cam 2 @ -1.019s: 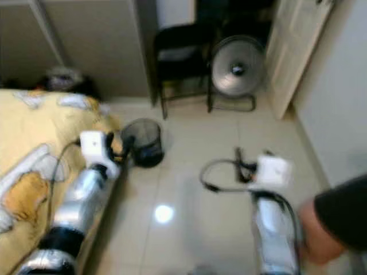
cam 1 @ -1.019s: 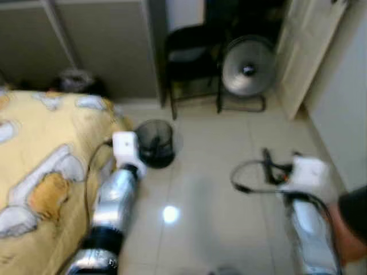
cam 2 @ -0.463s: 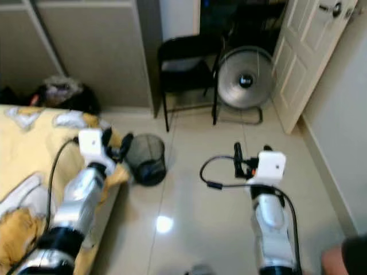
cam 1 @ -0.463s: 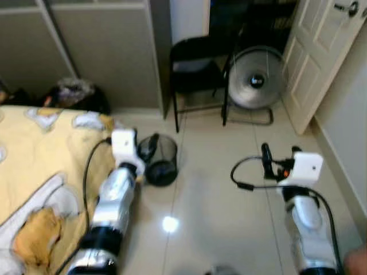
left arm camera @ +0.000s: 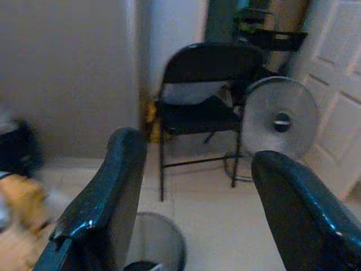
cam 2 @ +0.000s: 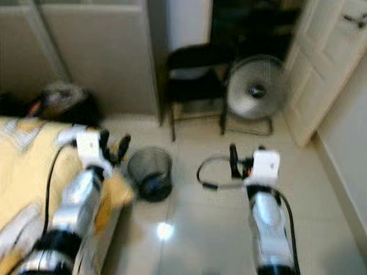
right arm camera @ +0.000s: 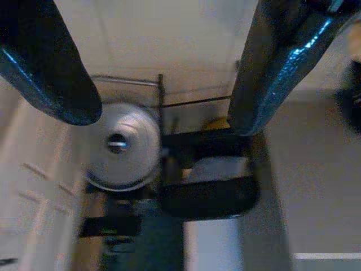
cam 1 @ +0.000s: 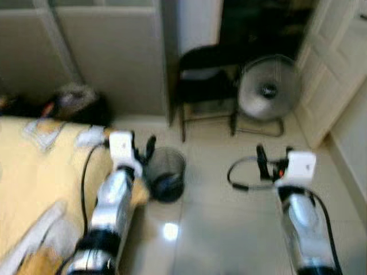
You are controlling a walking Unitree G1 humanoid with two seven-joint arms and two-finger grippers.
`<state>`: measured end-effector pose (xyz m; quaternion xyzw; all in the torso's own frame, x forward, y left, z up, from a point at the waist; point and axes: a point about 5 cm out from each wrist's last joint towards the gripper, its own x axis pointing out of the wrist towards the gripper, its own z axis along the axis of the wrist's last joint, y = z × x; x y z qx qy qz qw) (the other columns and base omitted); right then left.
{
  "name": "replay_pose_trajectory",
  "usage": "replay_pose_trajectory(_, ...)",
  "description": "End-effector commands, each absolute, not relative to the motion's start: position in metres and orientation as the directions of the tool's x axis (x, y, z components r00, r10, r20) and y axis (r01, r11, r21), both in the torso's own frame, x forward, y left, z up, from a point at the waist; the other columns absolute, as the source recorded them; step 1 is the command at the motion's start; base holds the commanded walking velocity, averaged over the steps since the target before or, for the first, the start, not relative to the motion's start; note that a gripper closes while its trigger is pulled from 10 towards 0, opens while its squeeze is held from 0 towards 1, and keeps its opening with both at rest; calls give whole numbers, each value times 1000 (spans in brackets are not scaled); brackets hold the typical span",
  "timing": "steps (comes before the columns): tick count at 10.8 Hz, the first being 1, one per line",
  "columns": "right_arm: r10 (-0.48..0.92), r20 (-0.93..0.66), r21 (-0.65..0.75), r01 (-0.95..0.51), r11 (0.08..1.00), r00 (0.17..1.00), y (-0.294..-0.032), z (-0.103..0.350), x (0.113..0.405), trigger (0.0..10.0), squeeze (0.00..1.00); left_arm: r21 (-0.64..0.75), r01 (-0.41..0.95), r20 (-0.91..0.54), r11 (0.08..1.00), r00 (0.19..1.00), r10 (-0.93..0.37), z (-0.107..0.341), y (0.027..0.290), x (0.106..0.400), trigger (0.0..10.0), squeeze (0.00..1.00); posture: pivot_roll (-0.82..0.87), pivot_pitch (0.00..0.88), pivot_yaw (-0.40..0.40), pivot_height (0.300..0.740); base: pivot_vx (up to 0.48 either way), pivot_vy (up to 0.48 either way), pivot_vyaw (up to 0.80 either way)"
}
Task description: Clean up the room
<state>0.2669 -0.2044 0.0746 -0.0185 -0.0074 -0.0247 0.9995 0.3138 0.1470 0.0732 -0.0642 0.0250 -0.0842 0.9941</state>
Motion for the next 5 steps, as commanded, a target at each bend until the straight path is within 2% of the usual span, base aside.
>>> replay_pose_trajectory(1,-83,14,-43,84,996,996,-215,76,265,10000,322,-131,202,-28,971,978,-207,77,136,317,10000,0,-224,0,62,740,480,0,-631)
replay_pose_trajectory(5,-89,11,-56,90,994,996,-214,74,258,10000,322,-139,225,-33,964,972,-232,77,132,319,10000,0,-240,0,74,740,480,0,-673)
